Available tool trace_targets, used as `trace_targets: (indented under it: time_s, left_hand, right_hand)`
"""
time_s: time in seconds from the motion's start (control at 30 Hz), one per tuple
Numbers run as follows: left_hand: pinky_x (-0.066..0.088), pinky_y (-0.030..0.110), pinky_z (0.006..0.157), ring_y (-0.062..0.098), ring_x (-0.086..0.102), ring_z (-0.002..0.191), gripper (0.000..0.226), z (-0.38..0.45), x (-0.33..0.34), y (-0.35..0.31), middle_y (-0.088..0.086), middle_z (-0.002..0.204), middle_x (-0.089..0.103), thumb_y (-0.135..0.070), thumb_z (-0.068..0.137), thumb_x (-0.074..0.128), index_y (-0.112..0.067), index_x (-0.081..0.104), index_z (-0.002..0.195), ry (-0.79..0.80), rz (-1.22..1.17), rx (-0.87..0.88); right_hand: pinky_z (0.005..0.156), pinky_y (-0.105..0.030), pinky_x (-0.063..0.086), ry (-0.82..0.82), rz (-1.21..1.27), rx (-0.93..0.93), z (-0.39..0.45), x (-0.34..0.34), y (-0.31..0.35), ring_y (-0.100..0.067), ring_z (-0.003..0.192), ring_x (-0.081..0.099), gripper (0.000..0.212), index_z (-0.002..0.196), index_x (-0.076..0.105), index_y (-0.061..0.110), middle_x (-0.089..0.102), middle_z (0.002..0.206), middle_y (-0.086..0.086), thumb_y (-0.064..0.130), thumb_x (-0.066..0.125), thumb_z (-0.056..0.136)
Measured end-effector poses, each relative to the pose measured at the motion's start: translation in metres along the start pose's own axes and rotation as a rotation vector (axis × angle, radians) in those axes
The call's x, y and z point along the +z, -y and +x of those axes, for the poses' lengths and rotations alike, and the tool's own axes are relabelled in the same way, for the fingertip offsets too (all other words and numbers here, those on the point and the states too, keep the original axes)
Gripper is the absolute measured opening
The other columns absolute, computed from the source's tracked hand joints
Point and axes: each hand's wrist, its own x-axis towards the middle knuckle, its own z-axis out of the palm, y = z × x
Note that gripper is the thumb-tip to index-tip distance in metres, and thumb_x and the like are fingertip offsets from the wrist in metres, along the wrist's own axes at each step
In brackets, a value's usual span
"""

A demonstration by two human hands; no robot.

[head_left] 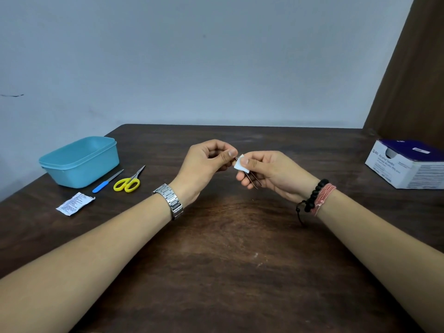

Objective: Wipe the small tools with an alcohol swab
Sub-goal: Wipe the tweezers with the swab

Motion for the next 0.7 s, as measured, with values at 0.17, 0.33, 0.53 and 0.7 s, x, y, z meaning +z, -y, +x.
trace_targets:
  time_s: [0.17,0.33,0.53,0.7]
  left_hand:
    - [0.051,0.023,0.067,0.007,0.062,0.066,0.01,0.0003,-0.0007,-0.0007,0.0,0.072,0.071,-0.022,0.086,0.073,-0.013,0.071,0.086,-0.053,0.041,-0.029]
    - [0.051,0.026,0.067,0.009,0.061,0.064,0.012,0.0003,0.0006,0.0008,0.005,0.071,0.07,-0.026,0.083,0.077,-0.016,0.072,0.078,-0.104,0.057,-0.06]
    - [0.051,0.025,0.065,0.008,0.061,0.062,0.014,0.0017,-0.0026,-0.0002,0.007,0.072,0.073,-0.027,0.082,0.078,-0.015,0.072,0.08,-0.176,0.051,-0.084]
    - [0.051,0.026,0.067,0.009,0.062,0.064,0.014,0.0012,-0.0028,-0.0004,0.007,0.074,0.072,-0.026,0.082,0.078,-0.014,0.072,0.081,-0.178,0.048,-0.083]
  right_hand:
    - [0.062,-0.021,0.053,-0.003,-0.079,-0.036,-0.0003,0.0007,-0.0023,-0.012,0.067,0.064,0.018,0.105,0.067,0.001,0.071,0.081,-0.009,0.014,0.058,0.096]
    - [0.063,-0.022,0.054,-0.026,-0.235,-0.093,0.0009,0.0028,-0.0044,-0.014,0.071,0.067,0.012,0.099,0.068,0.005,0.073,0.081,-0.008,0.014,0.06,0.096]
    - [0.08,-0.025,0.056,0.031,-0.289,-0.114,0.0015,0.0019,-0.0044,-0.013,0.086,0.07,0.023,0.118,0.066,0.009,0.075,0.097,-0.008,0.006,0.057,0.096]
    - [0.08,-0.019,0.052,0.053,-0.317,-0.104,-0.0004,-0.0004,-0.003,-0.014,0.092,0.072,0.027,0.121,0.065,0.012,0.076,0.1,-0.005,0.004,0.058,0.095]
